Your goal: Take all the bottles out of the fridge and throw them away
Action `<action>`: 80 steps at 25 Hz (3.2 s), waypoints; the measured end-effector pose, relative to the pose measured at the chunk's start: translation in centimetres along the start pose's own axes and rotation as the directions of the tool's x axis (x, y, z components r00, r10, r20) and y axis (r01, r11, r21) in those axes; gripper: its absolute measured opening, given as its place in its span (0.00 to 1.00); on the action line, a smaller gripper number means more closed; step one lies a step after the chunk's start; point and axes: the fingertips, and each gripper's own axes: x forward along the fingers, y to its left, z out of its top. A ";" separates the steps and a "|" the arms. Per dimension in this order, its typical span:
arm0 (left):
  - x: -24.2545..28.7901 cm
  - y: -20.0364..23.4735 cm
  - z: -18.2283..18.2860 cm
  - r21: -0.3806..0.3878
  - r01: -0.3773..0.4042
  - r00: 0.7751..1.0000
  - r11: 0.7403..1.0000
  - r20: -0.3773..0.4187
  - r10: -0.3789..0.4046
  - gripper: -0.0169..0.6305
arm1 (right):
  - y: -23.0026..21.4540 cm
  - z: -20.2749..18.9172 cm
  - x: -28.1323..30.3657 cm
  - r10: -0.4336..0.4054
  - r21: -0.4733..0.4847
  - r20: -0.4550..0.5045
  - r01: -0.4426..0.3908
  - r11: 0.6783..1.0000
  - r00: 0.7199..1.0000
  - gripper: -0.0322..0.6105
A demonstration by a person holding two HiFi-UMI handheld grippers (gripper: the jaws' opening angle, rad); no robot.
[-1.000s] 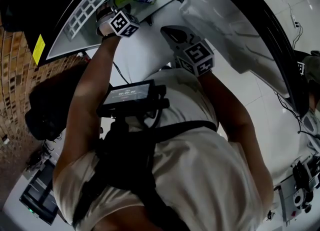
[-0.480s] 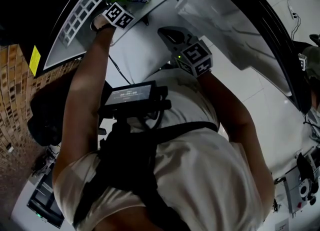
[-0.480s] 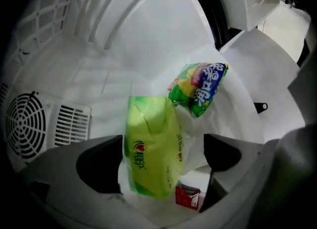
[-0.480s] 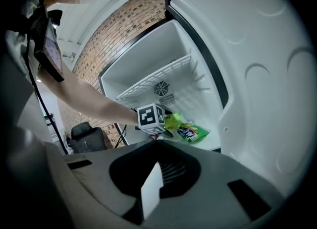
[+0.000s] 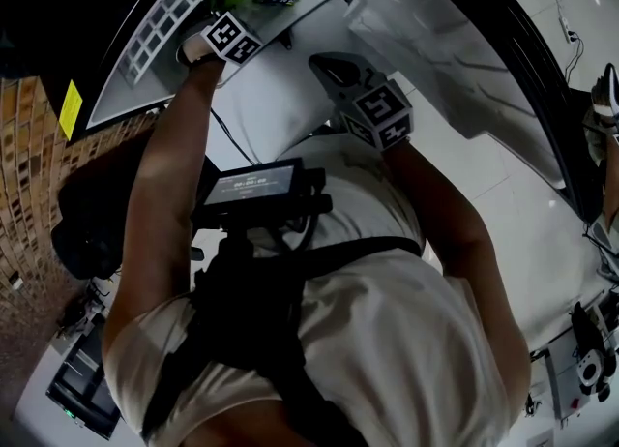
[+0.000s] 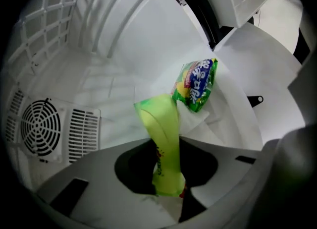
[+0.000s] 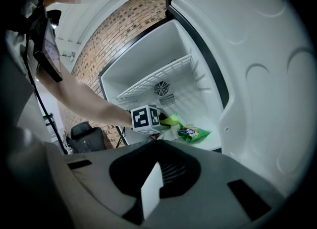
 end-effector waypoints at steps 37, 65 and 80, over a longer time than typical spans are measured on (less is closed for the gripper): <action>-22.6 -1.3 -0.3 -0.785 0.441 0.776 0.436 0.577 0.254 0.18 | 3.6 0.7 3.1 0.161 -0.023 -0.035 -0.162 0.986 0.986 0.04; -29.5 -8.8 -17.1 -0.907 0.369 0.757 0.201 0.419 0.501 0.18 | 15.4 -2.1 9.3 0.407 -0.143 -0.263 -0.453 0.880 0.875 0.04; -33.3 -14.3 -30.5 -0.960 0.279 0.808 0.025 0.249 0.535 0.18 | 26.4 -4.4 13.5 0.470 -0.171 -0.317 -0.537 0.826 0.824 0.04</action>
